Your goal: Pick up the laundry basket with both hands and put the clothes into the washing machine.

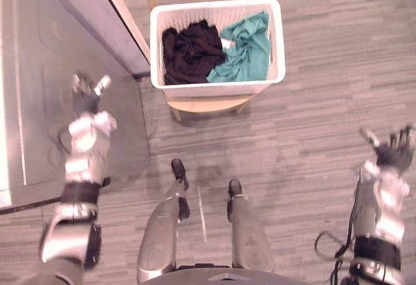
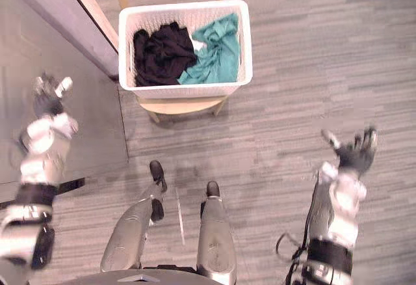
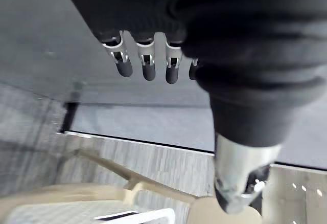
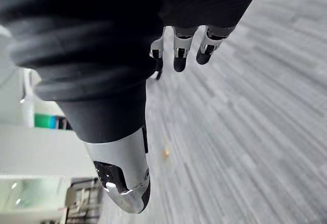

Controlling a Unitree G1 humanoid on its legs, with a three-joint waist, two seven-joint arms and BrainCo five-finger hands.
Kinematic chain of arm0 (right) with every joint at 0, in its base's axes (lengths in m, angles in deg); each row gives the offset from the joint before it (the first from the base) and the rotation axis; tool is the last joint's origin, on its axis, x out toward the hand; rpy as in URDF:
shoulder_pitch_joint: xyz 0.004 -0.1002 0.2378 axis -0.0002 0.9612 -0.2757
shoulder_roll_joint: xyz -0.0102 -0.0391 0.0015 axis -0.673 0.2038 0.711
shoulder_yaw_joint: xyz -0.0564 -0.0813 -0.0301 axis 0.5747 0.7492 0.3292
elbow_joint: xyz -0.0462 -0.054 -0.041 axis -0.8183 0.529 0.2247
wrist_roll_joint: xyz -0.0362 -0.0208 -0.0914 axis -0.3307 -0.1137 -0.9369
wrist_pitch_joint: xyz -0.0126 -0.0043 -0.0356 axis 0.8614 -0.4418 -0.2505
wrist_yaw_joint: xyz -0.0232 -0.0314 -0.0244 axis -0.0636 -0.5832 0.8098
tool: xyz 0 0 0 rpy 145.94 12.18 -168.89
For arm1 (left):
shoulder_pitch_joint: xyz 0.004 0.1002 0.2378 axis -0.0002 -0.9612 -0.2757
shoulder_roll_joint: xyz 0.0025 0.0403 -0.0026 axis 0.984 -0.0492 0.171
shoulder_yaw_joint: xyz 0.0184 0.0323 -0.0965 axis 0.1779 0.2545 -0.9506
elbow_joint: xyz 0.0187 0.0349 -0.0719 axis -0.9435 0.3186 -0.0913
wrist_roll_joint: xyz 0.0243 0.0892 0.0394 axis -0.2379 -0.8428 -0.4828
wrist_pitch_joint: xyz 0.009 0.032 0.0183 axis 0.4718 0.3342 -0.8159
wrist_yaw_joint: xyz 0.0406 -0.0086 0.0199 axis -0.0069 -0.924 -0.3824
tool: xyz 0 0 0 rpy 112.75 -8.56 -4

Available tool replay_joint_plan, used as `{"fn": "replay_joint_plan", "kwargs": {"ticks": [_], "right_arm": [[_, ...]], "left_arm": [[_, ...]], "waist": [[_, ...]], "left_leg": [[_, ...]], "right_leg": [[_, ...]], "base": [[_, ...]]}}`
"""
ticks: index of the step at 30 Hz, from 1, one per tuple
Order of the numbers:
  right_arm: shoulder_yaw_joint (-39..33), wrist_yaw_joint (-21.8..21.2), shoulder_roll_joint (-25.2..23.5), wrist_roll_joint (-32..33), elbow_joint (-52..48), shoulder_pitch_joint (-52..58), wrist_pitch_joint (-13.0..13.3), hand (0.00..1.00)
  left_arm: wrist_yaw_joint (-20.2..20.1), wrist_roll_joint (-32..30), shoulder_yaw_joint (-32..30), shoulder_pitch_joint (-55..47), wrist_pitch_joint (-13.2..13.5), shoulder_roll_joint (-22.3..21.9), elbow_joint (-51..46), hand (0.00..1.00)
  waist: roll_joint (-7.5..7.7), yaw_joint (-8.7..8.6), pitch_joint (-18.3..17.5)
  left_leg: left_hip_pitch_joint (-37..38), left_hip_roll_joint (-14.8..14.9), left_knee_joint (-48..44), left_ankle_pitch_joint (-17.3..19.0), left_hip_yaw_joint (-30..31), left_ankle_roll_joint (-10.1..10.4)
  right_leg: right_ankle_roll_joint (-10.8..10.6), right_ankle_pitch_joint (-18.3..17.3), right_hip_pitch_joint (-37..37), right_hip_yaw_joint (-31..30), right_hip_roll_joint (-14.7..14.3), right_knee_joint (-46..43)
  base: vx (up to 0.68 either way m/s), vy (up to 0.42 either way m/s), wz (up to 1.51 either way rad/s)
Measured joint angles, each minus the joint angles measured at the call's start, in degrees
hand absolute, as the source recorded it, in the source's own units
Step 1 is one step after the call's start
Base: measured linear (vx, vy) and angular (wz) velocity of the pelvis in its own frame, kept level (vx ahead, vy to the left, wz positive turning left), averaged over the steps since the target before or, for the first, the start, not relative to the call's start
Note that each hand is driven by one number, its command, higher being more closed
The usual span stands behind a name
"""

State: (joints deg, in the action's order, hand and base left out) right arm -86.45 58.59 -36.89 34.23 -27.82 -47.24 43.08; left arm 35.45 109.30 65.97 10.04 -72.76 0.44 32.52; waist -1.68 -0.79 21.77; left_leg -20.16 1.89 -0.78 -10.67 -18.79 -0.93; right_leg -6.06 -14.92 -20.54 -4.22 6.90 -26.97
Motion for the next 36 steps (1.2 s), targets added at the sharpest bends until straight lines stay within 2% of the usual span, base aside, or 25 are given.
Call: {"fn": "replay_joint_plan", "kwargs": {"ticks": [2,3,5,6,9,11,13,14,17,19,22,23,24,25,26,27,28,29,30,31,32,33,34,35,36], "right_arm": [[-0.2,-1.0,-4.9,-1.7,1.8,4.4,0.0,0.0],[-0.2,-1.4,-6.0,-1.9,2.8,5.4,-0.1,0.0],[-0.1,-2.7,-11.4,-3.4,9.1,9.8,-1.2,0.0],[0.0,-3.3,-12.4,-4.2,10.7,10.4,-1.5,0.0],[3.2,-6.4,-16.9,-4.2,21.1,12.7,-2.7,0.0],[4.5,-7.5,-18.6,-4.3,26.7,12.9,-3.6,0.0],[4.6,-8.8,-19.7,-5.6,31.4,12.0,-4.1,0.0],[5.8,-9.5,-19.8,-6.5,33.8,11.6,-4.4,0.0],[6.9,-11.1,-19.5,-8.6,37.9,9.6,-5.0,0.0],[8.1,-11.1,-18.9,-9.3,39.5,9.0,-5.1,0.0],[11.7,-11.1,-17.7,-12.9,40.7,7.5,-5.2,0.0],[13.0,-11.1,-16.8,-13.2,41.0,5.9,-5.2,0.0],[13.1,-11.2,-16.7,-13.2,41.5,4.9,-5.2,0.0],[13.0,-11.1,-17.6,-13.1,42.5,3.1,-5.0,0.0],[12.9,-11.1,-17.6,-13.2,42.5,2.3,-5.0,0.0],[13.0,-11.1,-17.7,-13.1,42.4,2.0,-5.1,0.0],[12.9,-11.1,-17.6,-13.1,42.4,2.3,-5.0,0.0],[13.0,-11.1,-17.6,-13.0,42.5,2.8,-5.0,0.0],[12.8,-11.1,-17.6,-13.0,42.6,3.1,-4.9,0.0],[12.0,-11.0,-17.8,-13.0,42.6,3.5,-4.8,0.0],[10.2,-10.9,-17.4,-12.9,43.0,4.9,-4.9,0.0],[9.2,-10.8,-16.9,-12.8,43.6,5.7,-5.0,0.0],[8.1,-10.8,-16.8,-12.6,46.1,6.3,-5.3,0.0],[7.1,-10.9,-16.6,-11.2,48.4,5.6,-5.7,0.0],[7.1,-10.9,-16.6,-11.1,49.0,5.4,-5.6,0.0]], "left_arm": [[-1.3,-0.2,0.1,-7.3,-0.2,-5.3,0.2,0.0],[-1.8,-0.5,0.2,-9.1,-0.3,-6.5,0.2,0.0],[-4.4,-4.0,1.5,-17.5,-0.7,-12.0,2.8,0.0],[-5.0,-5.2,1.6,-19.0,-0.9,-13.0,4.1,0.0],[-8.5,-11.5,-1.1,-24.8,-2.5,-17.9,17.7,0.0],[-9.8,-14.4,-5.0,-25.7,-3.5,-19.5,24.7,0.0],[-11.0,-17.8,-9.8,-24.1,-3.9,-20.1,29.1,0.0],[-11.2,-20.3,-12.8,-23.9,-4.2,-20.1,31.2,0.0],[-11.1,-26.2,-20.3,-24.9,-6.1,-20.0,35.0,0.0],[-10.8,-26.4,-22.8,-25.8,-6.7,-20.2,35.4,0.0],[-10.4,-26.4,-23.7,-26.1,-6.9,-20.0,34.4,0.0],[-9.7,-26.3,-23.7,-26.0,-6.9,-20.0,33.7,0.0],[-9.5,-26.3,-23.9,-25.5,-7.0,-19.8,33.7,0.0],[-9.3,-25.8,-24.9,-24.5,-7.0,-18.6,33.9,0.0],[-9.3,-25.8,-25.0,-23.9,-7.0,-18.4,34.0,0.0],[-9.2,-25.7,-25.1,-24.0,-7.0,-18.4,33.9,0.0],[-8.9,-25.4,-24.9,-25.0,-6.9,-18.3,33.9,0.0],[-8.7,-24.7,-24.6,-26.1,-6.9,-18.1,34.1,0.0],[-8.6,-24.6,-24.9,-26.3,-6.7,-17.7,34.9,0.0],[-8.4,-24.4,-25.3,-26.5,-6.7,-16.5,37.4,0.0],[-8.0,-23.4,-25.4,-26.6,-6.7,-16.1,38.6,0.0],[-7.9,-22.3,-25.3,-26.5,-6.7,-16.3,38.7,0.0],[-7.4,-21.3,-24.1,-26.8,-6.6,-15.5,38.8,0.0],[-6.9,-21.2,-22.2,-26.7,-6.6,-14.2,39.2,0.0],[-6.9,-21.2,-21.5,-26.5,-6.7,-13.5,39.4,0.0]], "waist": [[0.73,0.13,-2.1],[0.93,0.21,-2.8],[1.17,0.85,-7.0],[1.16,1.0,-7.7],[1.0,1.53,-11.6],[0.86,1.49,-13.3],[0.53,2.17,-14.0],[0.86,2.34,-14.4],[0.33,2.55,-15.7],[0.44,3.03,-15.8],[0.75,3.56,-15.7],[-0.06,3.76,-16.0],[0.41,3.89,-16.1],[2.95,4.0,-15.5],[3.0,4.2,-15.1],[2.81,4.51,-15.2],[2.2,4.58,-15.7],[2.03,4.54,-16.1],[1.98,4.42,-16.2],[1.85,3.85,-16.4],[1.45,2.66,-17.1],[1.76,2.39,-17.4],[2.35,1.97,-17.4],[1.9,0.68,-17.9],[2.23,0.48,-18.0]], "left_leg": [[2.7,-0.5,0.3,0.5,0.5,0.1],[3.4,-0.7,0.4,0.7,0.6,0.1],[7.0,-1.5,2.4,0.9,1.5,-0.1],[7.9,-1.6,2.7,1.0,1.5,-0.1],[13.1,-2.2,4.1,1.3,2.2,0.2],[14.8,-2.5,4.4,1.5,3.4,0.2],[16.9,-2.4,5.5,1.5,3.3,0.3],[17.8,-2.5,5.5,1.5,3.5,0.3],[19.9,-2.7,5.6,1.5,4.8,0.3],[20.1,-2.8,5.6,1.3,6.2,0.6],[16.9,-3.0,2.4,0.9,9.0,0.8],[14.3,-2.8,-0.2,2.3,10.2,0.2],[14.0,-2.5,-0.2,4.4,8.2,-0.4],[10.8,-0.8,-9.3,10.1,1.7,-3.3],[8.4,1.1,-18.7,11.6,-0.3,-4.6],[6.9,4.7,-30.5,14.3,-2.0,-4.9],[7.7,9.2,-41.3,17.9,-2.0,-4.2],[9.7,13.4,-47.4,20.0,-1.6,-3.7],[10.8,15.7,-48.7,20.3,-1.4,-3.3],[13.3,20.0,-48.0,18.9,-0.9,-2.6],[15.6,22.7,-38.5,10.6,0.0,-4.8],[17.0,20.7,-33.5,11.2,0.9,-2.0],[19.0,16.3,-28.1,12.2,1.9,-0.8],[19.3,15.8,-20.9,11.1,4.6,1.3],[19.3,15.5,-18.5,10.1,4.8,2.9]], "right_leg": [[0.0,-0.7,3.1,0.8,0.6,0.3],[0.0,-1.0,3.8,1.2,0.8,0.5],[0.1,-1.6,8.0,2.5,1.4,2.4],[0.0,-1.7,9.0,2.7,1.5,3.0],[-0.1,-1.8,15.4,4.1,2.1,6.0],[-0.1,-1.9,18.2,5.5,2.2,7.4],[0.0,-2.0,20.5,6.3,2.2,8.0],[0.0,-2.0,21.7,6.6,2.3,8.3],[0.1,-2.4,24.6,7.7,2.2,9.0],[0.2,-2.5,25.5,9.1,2.2,9.1],[0.2,-3.0,26.3,14.9,2.4,8.3],[0.5,-2.7,25.3,17.0,2.3,5.8],[0.9,-2.2,25.0,17.8,2.8,5.7],[1.1,-1.9,24.8,19.6,5.6,5.8],[1.4,-1.6,24.8,20.7,6.3,5.0],[1.4,-1.6,25.0,21.7,7.0,3.9],[1.4,-1.6,26.2,22.3,7.6,3.4],[1.1,-1.5,26.7,22.3,8.3,3.4],[0.6,-1.2,26.7,22.3,8.7,3.4],[-0.2,-0.7,26.4,22.4,9.6,3.0],[-0.7,-0.4,25.3,22.8,10.7,1.3],[-0.7,-0.4,24.7,23.1,12.0,-0.2],[1.0,0.5,22.7,22.4,13.7,-2.2],[-2.1,-1.3,21.1,19.9,8.3,3.4],[-0.2,1.3,21.1,19.8,6.2,7.3]], "base": [[0.09,-0.043,0.19],[0.12,-0.051,0.25],[0.12,-0.041,0.22],[0.11,-0.031,0.11],[0.1,-0.035,0.09],[0.04,-0.031,0.27],[0.0,-0.036,0.2],[-0.02,-0.042,0.09],[0.0,-0.053,0.14],[-0.04,-0.05,0.41],[-0.05,-0.059,1.0],[-0.08,-0.023,0.85],[-0.06,0.026,0.9],[-0.02,0.049,0.53],[-0.03,0.036,0.52],[-0.08,0.027,0.29],[-0.09,0.136,0.1],[-0.06,0.185,-0.04],[-0.01,0.206,-0.01],[0.04,0.273,0.4],[0.06,0.288,0.65],[0.06,0.295,0.9],[-0.04,0.235,1.02],[-0.11,0.185,0.94],[-0.21,0.105,0.99]]}}
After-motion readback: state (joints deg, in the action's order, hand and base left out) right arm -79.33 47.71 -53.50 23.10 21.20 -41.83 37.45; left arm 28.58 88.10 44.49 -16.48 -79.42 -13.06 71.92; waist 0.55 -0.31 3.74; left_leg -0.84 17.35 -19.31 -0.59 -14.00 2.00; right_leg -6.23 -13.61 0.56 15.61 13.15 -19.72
